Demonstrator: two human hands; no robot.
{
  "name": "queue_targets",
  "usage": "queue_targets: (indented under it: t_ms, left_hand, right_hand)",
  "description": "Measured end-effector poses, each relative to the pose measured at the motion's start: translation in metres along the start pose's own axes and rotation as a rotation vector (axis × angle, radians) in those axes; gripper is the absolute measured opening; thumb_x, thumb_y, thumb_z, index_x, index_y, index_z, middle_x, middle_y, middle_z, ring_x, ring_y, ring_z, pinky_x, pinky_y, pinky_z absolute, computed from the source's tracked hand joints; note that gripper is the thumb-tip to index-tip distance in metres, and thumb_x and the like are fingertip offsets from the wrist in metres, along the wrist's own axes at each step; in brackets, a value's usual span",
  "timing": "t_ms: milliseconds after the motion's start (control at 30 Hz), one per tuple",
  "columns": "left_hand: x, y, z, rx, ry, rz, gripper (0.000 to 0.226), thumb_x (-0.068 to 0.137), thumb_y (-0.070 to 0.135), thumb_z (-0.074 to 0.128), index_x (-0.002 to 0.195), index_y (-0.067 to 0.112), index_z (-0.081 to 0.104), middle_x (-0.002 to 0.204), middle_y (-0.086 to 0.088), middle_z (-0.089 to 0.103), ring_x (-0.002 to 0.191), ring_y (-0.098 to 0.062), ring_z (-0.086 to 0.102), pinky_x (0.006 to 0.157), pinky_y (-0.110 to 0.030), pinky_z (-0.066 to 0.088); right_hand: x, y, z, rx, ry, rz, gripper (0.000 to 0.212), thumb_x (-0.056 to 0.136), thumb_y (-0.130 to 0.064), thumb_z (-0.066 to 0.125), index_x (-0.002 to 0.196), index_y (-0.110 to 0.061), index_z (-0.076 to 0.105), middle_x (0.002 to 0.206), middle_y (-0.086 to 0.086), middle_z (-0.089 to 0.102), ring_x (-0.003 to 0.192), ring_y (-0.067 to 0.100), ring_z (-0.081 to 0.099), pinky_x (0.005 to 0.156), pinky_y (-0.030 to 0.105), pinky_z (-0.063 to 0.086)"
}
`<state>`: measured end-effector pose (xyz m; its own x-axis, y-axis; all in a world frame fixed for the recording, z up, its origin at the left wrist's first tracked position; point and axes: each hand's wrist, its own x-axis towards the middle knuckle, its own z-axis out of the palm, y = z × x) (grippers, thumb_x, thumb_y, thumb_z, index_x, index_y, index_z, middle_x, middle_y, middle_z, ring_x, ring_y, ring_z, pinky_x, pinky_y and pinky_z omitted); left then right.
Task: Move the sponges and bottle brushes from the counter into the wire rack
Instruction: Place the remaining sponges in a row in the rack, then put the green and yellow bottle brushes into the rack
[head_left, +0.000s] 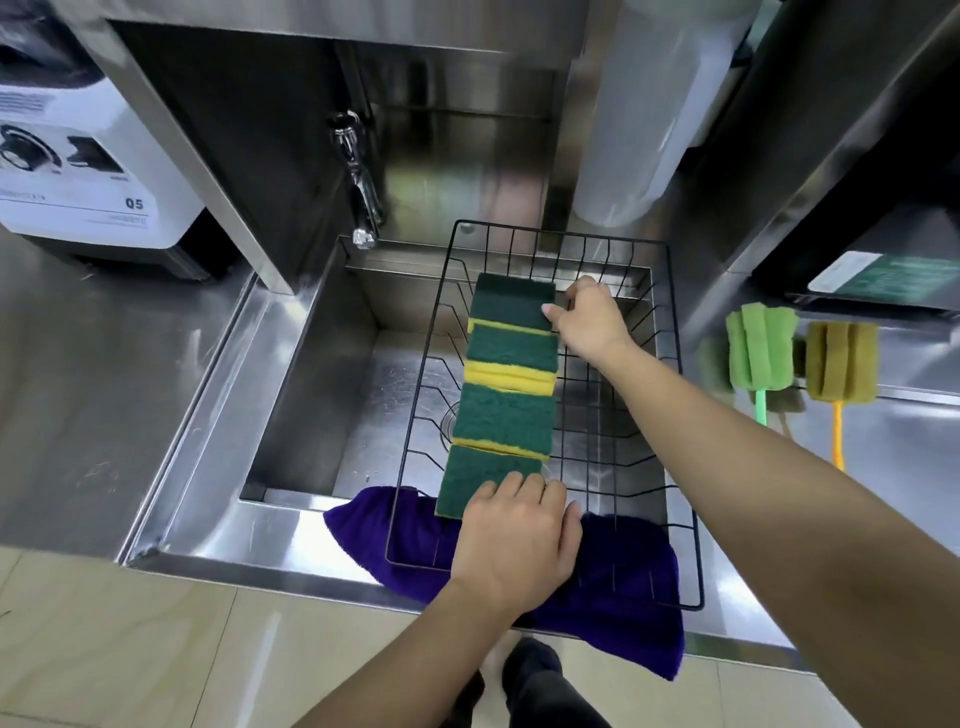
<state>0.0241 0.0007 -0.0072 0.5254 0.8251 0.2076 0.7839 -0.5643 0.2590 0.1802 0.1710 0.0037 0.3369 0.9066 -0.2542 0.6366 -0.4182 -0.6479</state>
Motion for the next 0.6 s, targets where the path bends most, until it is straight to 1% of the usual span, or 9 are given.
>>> queue_targets:
  t_ms: [133, 200, 267, 333, 433, 600]
  left_hand:
    - [0.0, 0.0, 0.001, 0.005, 0.015, 0.031, 0.03, 0.085, 0.03, 0.043, 0.066, 0.014, 0.057, 0.059, -0.001, 0.056, 0.054, -0.022, 0.051, 0.05, -0.03, 0.042]
    - [0.001, 0.0, 0.001, 0.0, 0.02, 0.034, 0.031, 0.085, 0.03, 0.042, 0.064, 0.013, 0.057, 0.058, -0.002, 0.055, 0.054, -0.022, 0.051, 0.049, -0.031, 0.042]
    - [0.002, 0.001, 0.002, -0.001, 0.012, 0.053, 0.032, 0.084, 0.032, 0.041, 0.063, 0.013, 0.056, 0.058, -0.002, 0.055, 0.054, -0.023, 0.052, 0.049, -0.032, 0.043]
    - [0.004, 0.004, 0.002, 0.003, -0.002, 0.091, 0.033, 0.083, 0.034, 0.041, 0.063, 0.013, 0.057, 0.058, -0.002, 0.056, 0.054, -0.024, 0.053, 0.05, -0.031, 0.044]
    - [0.008, 0.015, 0.004, -0.007, -0.04, 0.14, 0.037, 0.083, 0.04, 0.041, 0.065, 0.013, 0.06, 0.059, -0.002, 0.058, 0.054, -0.023, 0.055, 0.05, -0.031, 0.045]
    - [0.01, 0.039, 0.009, -0.021, -0.101, 0.227, 0.045, 0.083, 0.049, 0.039, 0.069, 0.015, 0.064, 0.063, 0.0, 0.063, 0.058, -0.021, 0.059, 0.054, -0.031, 0.047]
  right_hand:
    - [-0.016, 0.004, -0.022, 0.047, 0.115, -0.091, 0.026, 0.091, -0.019, 0.054, 0.111, -0.004, 0.058, 0.122, 0.014, 0.054, 0.108, 0.026, 0.053, 0.094, 0.032, 0.04]
    - [-0.024, 0.011, -0.036, 0.075, 0.196, -0.097, 0.019, 0.091, -0.016, 0.053, 0.105, -0.006, 0.061, 0.116, 0.012, 0.058, 0.098, 0.023, 0.054, 0.088, 0.03, 0.042]
    - [-0.031, 0.022, -0.051, 0.072, 0.293, -0.071, 0.016, 0.09, -0.014, 0.052, 0.101, -0.006, 0.061, 0.11, 0.013, 0.063, 0.097, 0.026, 0.057, 0.086, 0.033, 0.045]
    - [-0.039, 0.037, -0.065, 0.066, 0.375, -0.025, 0.017, 0.089, -0.014, 0.053, 0.102, -0.005, 0.061, 0.108, 0.015, 0.065, 0.099, 0.031, 0.059, 0.088, 0.038, 0.048]
    - [-0.057, 0.062, -0.083, 0.069, 0.473, 0.098, 0.02, 0.09, -0.014, 0.05, 0.106, -0.006, 0.057, 0.107, 0.015, 0.065, 0.099, 0.032, 0.059, 0.085, 0.039, 0.046]
    - [-0.084, 0.109, -0.097, 0.005, 0.538, 0.275, 0.025, 0.088, -0.014, 0.048, 0.111, -0.005, 0.055, 0.115, 0.018, 0.062, 0.104, 0.037, 0.058, 0.085, 0.042, 0.047]
